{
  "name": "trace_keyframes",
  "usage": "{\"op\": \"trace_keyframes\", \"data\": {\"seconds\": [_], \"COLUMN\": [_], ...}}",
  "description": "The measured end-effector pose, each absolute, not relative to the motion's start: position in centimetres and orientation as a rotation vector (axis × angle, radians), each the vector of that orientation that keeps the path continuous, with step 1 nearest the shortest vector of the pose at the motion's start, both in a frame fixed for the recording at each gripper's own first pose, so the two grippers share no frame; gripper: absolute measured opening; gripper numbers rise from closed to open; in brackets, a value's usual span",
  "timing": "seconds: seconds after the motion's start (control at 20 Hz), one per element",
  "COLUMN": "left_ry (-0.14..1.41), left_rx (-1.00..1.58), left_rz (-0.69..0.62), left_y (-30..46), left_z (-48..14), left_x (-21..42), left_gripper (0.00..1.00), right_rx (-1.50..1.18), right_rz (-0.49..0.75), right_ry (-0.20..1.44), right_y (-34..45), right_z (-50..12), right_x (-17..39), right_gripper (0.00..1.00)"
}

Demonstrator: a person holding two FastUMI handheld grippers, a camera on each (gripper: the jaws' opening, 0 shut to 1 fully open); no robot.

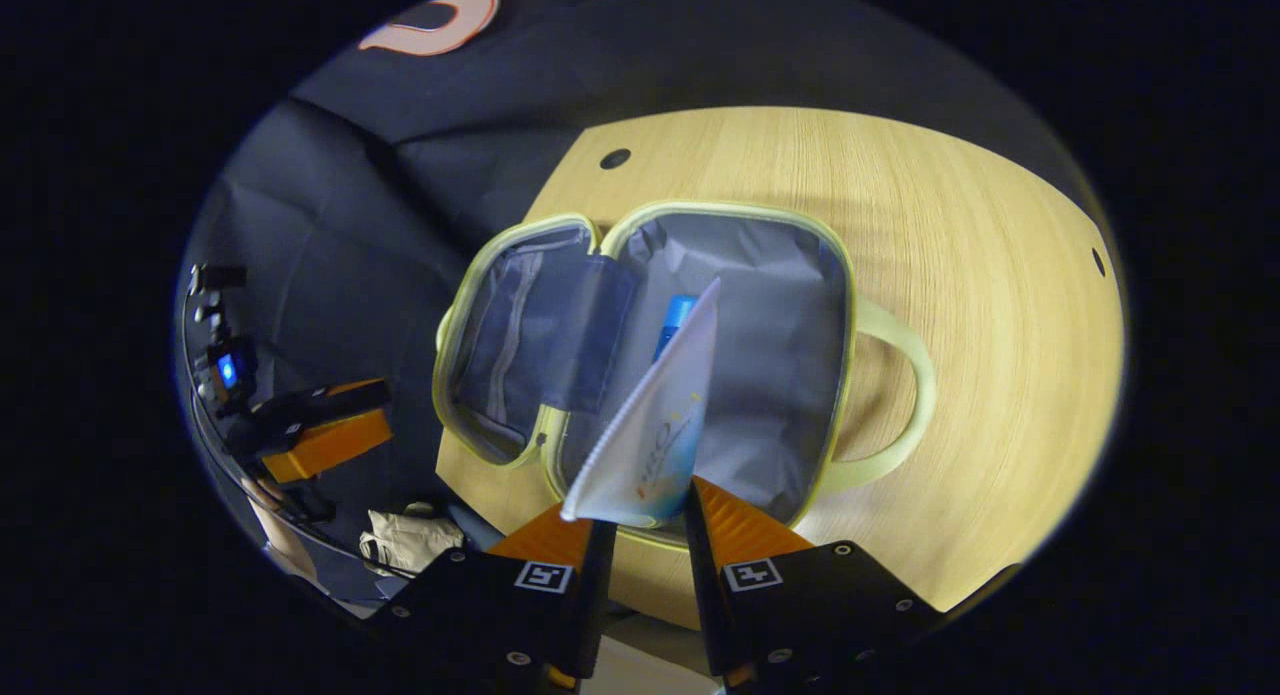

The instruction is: First open the suitcase, pack the skin care products into it, and then close the suitcase.

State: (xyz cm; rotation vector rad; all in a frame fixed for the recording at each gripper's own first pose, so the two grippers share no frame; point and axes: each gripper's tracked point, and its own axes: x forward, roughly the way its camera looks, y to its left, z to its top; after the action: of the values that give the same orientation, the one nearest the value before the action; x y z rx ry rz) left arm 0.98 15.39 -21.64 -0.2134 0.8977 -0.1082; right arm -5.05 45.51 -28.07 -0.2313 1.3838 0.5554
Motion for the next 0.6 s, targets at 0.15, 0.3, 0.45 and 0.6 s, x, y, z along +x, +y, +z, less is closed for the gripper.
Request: {"op": "trace_keyframes", "data": {"seconds": [0.15,0.3,0.45,0.6], "left_ry": [0.929,0.961,0.98,0.983], "left_rx": [-0.27,-0.304,-0.318,-0.331], "left_rz": [-0.068,-0.023,-0.009,-0.01], "left_y": [18.1,19.8,19.8,20.1], "left_z": [-22.9,-24.9,-25.6,-25.5], "left_x": [-1.4,-2.5,-3.0,-3.0], "left_gripper": [0.98,0.98,0.98,0.98], "right_rx": [-0.267,-0.3,-0.331,-0.313], "right_rz": [0.463,0.41,0.366,0.38], "right_ry": [1.417,1.452,1.439,1.399], "right_y": [44.7,43.6,43.1,43.8], "right_z": [-31.6,-33.3,-34.2,-33.3], "right_x": [-3.3,-2.6,-1.7,-1.2], "right_gripper": [0.41,0.41,0.45,0.84]}}
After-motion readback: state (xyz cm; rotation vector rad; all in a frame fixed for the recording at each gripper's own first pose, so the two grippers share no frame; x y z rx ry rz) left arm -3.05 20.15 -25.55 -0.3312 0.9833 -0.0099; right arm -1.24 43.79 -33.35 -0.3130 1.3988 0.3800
